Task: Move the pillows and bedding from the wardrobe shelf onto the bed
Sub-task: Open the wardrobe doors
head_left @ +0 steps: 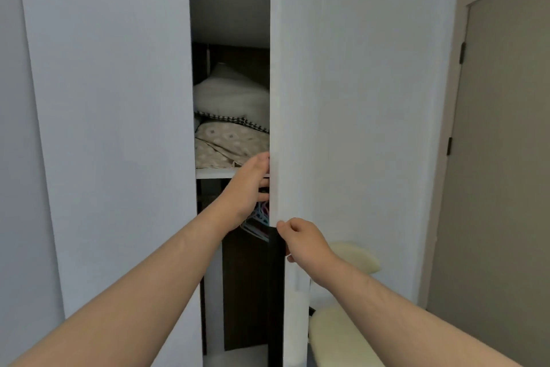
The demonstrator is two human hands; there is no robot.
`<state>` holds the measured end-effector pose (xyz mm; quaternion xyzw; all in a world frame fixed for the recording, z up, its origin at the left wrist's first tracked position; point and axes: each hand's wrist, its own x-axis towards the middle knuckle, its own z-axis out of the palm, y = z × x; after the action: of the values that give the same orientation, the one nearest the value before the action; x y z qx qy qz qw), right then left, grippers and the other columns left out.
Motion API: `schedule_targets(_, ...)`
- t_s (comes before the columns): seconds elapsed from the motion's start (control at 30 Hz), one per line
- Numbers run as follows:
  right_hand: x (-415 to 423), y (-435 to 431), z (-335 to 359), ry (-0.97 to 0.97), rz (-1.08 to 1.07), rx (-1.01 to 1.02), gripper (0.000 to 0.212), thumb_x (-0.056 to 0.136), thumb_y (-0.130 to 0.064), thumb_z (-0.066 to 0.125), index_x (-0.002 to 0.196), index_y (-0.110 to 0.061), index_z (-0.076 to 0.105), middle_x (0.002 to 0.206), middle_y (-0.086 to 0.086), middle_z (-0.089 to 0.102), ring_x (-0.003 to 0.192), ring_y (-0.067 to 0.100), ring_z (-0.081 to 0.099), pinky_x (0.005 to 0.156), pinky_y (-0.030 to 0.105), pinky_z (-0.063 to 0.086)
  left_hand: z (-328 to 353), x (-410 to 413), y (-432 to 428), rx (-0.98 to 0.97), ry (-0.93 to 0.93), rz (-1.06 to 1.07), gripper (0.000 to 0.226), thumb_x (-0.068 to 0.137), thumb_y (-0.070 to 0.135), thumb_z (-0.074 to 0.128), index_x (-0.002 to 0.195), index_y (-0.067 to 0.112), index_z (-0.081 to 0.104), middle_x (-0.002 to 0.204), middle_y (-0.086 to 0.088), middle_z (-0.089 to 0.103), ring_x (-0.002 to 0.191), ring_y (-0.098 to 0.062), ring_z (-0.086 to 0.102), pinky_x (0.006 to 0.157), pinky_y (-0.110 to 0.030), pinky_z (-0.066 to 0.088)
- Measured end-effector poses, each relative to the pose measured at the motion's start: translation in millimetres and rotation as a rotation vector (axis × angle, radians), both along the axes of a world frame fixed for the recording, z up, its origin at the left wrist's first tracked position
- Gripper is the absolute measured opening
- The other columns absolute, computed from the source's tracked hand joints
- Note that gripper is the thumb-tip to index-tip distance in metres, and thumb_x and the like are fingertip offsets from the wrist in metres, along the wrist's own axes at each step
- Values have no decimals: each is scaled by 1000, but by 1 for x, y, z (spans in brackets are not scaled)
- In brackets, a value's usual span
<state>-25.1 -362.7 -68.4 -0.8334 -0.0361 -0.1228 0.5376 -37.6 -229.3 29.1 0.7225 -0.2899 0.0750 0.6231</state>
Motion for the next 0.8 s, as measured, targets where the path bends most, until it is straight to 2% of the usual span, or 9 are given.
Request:
schedule_targets(0.13, -16, -37, -1, -83, -229, -84, 37, 95, -36, 43, 65, -14, 40, 65, 3, 47, 59, 19, 45, 59, 33, 41, 1, -15, -39, 52, 7, -74, 27, 99, 49, 26, 108, 45, 50, 115, 18, 59, 112, -12, 57, 97, -39, 46)
schedule_targets(0.23, -26, -67, 0, -41, -285, -72, 36, 95, -33, 42, 64, -15, 35, 64, 4, 40, 59, 22, 39, 60, 33, 36, -7, -19, -57, 100, 38, -74, 47, 99, 48, 25, 139, 29, 41, 141, 2, 47, 124, -17, 48, 106, -44, 41)
schedule_targets(0.3, -34, -97, 3, -22, -316, -62, 32, 92, -33, 41, 67, -14, 36, 68, 6, 40, 63, 22, 38, 62, 35, 35, -10, -26, -68, 153, 39, -67, 56, 99, 47, 26, 148, 21, 33, 150, -4, 40, 129, -18, 45, 108, -44, 39)
schedule_targets(0.47, -40, -144, 14, 64, -287, 50, 22, 90, -29, 42, 76, -12, 43, 78, 10, 48, 69, 24, 47, 63, 34, 38, -9, -19, -61, 153, 32, -21, 53, 100, 45, 28, 146, 19, 37, 146, -5, 43, 127, -17, 45, 104, -35, 41)
schedule_targets(0.53, -40, -147, 18, 127, -192, 57, 19, 92, -27, 42, 82, -11, 47, 83, 10, 54, 73, 23, 53, 64, 32, 42, -7, -12, -46, 163, 26, 17, 59, 95, 54, 32, 144, 23, 40, 146, -5, 45, 129, -19, 46, 108, -39, 39)
schedule_targets(0.6, -40, -139, 23, 144, -145, 6, 16, 91, -26, 44, 85, -11, 47, 87, 10, 56, 75, 22, 54, 66, 32, 42, -6, -6, -26, 193, 39, 81, 76, 79, 70, 33, 143, 29, 41, 144, -2, 47, 129, -21, 47, 110, -45, 37)
schedule_targets(0.67, -38, -124, 32, -17, -248, -46, 15, 90, -24, 49, 97, -11, 51, 98, 5, 55, 83, 20, 54, 72, 31, 41, -6, 4, -4, 206, 4, 151, 75, 79, 71, 33, 141, 31, 42, 143, 1, 48, 128, -18, 47, 110, -44, 37)
schedule_targets(0.73, -41, -106, 45, -347, -424, -117, 29, 90, -19, 54, 118, -12, 50, 111, -2, 48, 100, 16, 50, 85, 29, 41, -8, 15, 17, 206, -61, 242, 57, 94, 55, 35, 141, 25, 44, 139, 3, 49, 127, -15, 46, 110, -37, 36)
schedule_targets(0.8, -47, -80, 62, -729, -461, -284, 32, 88, -16, 53, 119, -9, 52, 111, -4, 46, 104, 10, 44, 92, 27, 38, -11, 27, 37, 204, -98, 372, 47, 99, 40, 37, 141, 19, 45, 136, 2, 51, 125, -16, 47, 104, -31, 37)
